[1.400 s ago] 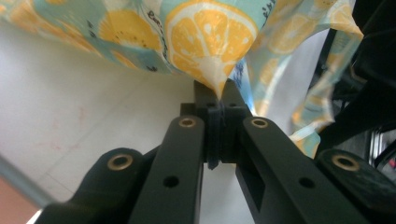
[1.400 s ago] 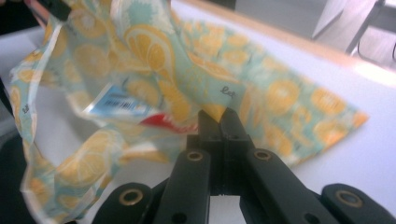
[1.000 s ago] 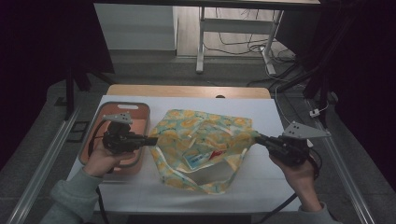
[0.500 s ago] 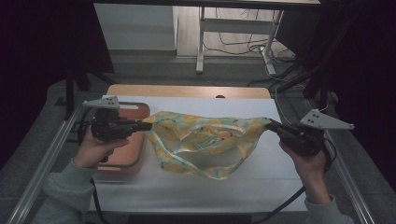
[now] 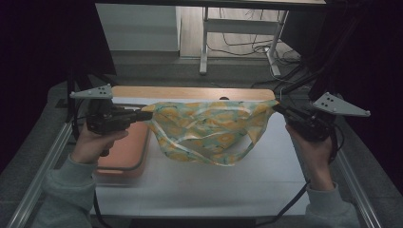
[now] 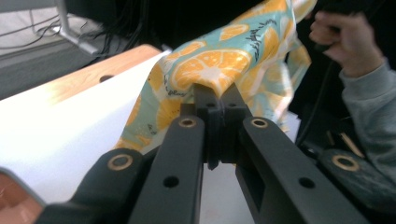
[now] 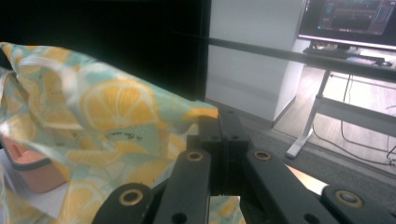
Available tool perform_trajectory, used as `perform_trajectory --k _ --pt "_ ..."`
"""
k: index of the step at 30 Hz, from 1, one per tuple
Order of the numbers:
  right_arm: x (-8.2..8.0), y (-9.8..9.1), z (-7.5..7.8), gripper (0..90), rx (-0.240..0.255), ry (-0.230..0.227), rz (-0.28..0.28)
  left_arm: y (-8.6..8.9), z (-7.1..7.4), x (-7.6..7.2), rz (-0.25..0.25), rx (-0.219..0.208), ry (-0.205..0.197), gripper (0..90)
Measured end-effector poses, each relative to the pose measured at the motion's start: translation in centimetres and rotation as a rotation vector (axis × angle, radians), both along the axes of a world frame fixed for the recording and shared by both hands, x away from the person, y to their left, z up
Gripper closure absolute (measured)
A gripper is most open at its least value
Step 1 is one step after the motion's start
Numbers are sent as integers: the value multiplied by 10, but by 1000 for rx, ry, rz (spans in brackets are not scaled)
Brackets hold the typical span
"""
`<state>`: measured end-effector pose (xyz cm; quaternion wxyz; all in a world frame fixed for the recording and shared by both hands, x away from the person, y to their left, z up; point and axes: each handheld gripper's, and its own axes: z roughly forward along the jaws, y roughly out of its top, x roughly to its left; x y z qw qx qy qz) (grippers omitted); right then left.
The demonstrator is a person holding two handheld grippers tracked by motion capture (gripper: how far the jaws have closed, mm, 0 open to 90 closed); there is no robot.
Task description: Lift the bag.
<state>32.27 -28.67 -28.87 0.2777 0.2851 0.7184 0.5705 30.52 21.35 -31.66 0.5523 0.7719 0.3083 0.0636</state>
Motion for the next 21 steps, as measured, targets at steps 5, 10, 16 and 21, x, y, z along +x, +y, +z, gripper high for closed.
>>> perform_trajectory --k 5,10,16,21 --pt "17 8 -13 894 -39 52 -18 -11 -22 19 32 68 42 890" --pt "46 14 -33 894 -63 125 -59 -12 -45 43 88 76 94 889" --pt "88 26 -73 894 -92 241 -89 -15 -72 71 135 118 175 887" --pt "109 36 -109 893 -103 321 -84 -23 -95 83 135 169 233 884"
